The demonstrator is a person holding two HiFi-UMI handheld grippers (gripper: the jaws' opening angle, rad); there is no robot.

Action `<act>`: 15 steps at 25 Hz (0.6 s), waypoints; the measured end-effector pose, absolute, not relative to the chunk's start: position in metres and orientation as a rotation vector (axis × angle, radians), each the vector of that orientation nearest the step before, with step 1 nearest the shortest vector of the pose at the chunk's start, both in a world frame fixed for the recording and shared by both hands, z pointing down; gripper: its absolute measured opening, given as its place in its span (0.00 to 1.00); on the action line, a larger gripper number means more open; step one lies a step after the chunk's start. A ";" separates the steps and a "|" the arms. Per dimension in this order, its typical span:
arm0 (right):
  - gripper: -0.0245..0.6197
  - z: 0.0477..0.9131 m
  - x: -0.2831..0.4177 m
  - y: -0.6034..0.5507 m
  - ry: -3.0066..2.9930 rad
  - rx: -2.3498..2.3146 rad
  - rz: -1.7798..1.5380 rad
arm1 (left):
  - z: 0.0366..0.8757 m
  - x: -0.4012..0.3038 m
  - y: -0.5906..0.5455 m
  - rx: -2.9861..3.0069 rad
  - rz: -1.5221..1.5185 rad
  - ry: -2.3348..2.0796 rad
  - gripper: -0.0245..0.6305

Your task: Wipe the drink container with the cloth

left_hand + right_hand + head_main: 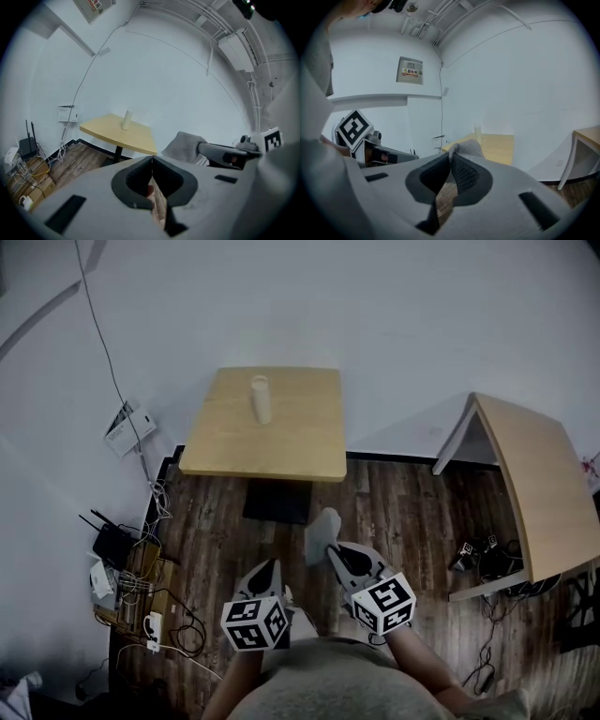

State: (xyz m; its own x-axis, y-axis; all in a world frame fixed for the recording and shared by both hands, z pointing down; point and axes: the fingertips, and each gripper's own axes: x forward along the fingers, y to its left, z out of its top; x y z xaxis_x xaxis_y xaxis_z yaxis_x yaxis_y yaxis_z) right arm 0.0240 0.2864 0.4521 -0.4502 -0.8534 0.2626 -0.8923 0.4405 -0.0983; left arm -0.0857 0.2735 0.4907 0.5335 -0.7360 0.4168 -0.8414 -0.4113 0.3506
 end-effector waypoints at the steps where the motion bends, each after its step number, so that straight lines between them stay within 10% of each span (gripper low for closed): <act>1: 0.05 0.450 0.023 0.274 -2.511 1.544 0.333 | 0.490 -0.086 0.261 2.256 0.269 -1.270 0.04; 15: 0.05 0.441 0.010 0.120 -2.478 1.608 0.344 | 0.482 -0.103 0.103 2.266 0.281 -1.232 0.04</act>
